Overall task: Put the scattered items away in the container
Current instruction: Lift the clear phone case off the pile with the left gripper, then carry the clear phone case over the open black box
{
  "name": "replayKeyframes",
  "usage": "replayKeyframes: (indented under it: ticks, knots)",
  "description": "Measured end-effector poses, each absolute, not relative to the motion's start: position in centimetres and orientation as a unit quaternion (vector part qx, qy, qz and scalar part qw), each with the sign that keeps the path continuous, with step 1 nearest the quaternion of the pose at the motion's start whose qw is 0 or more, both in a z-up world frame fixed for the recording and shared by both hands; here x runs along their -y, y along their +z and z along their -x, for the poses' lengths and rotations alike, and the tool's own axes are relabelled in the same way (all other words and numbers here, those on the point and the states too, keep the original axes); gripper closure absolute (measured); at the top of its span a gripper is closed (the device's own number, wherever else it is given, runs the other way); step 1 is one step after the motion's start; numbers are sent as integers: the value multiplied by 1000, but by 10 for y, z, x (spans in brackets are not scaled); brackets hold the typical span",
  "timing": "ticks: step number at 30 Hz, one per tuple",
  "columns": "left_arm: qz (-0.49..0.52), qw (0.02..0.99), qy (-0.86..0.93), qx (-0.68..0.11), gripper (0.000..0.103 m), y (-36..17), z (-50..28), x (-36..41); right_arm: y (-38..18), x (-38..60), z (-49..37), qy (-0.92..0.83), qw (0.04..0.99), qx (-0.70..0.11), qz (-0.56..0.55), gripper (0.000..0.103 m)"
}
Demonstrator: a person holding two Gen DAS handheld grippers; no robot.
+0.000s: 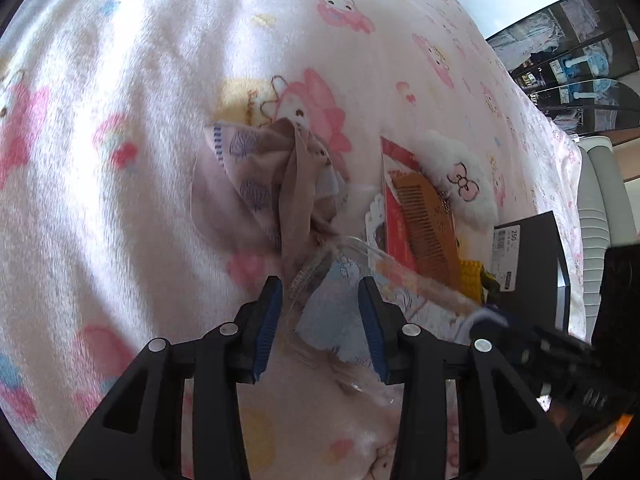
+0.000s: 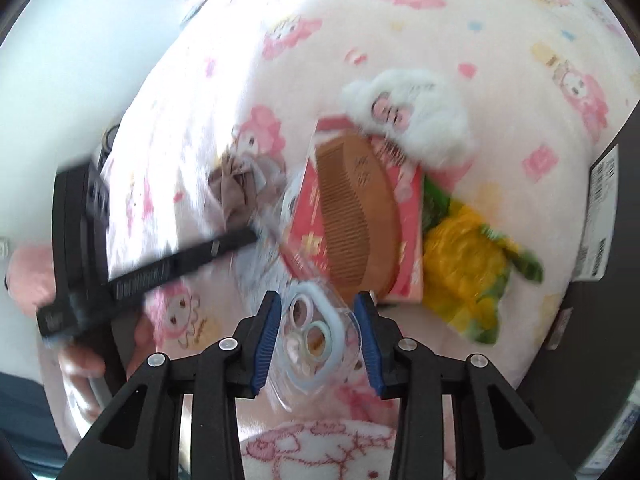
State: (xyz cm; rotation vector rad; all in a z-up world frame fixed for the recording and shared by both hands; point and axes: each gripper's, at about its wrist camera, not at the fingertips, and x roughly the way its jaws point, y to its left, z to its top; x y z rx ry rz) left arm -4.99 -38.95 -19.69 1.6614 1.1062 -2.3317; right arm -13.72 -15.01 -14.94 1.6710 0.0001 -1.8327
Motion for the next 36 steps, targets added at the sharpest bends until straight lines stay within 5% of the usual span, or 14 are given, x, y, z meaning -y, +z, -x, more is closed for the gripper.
replayKeyframes:
  ticks: [6,13,21,27,36]
  knots:
    - [-519,37,-764,-381,64,-186,19,385,-109,131,160,-739,274,-18,-615,69]
    - [-501,49,-769,-394,63,-196,36,380,-143,125,152,-728,255,-23,-636,67]
    - [-510,93,-746,-417,81,-200,18,377,-179,146,153,-688,252,-42,-679,59]
    - [-484,67,-753,-441,59,-207,26,389,-185,151,159,-672,274,-15,-688,59]
    - [-488,65,-772,-402,60,-169,23,361,-146,139,147,-699,298,15,-649,59]
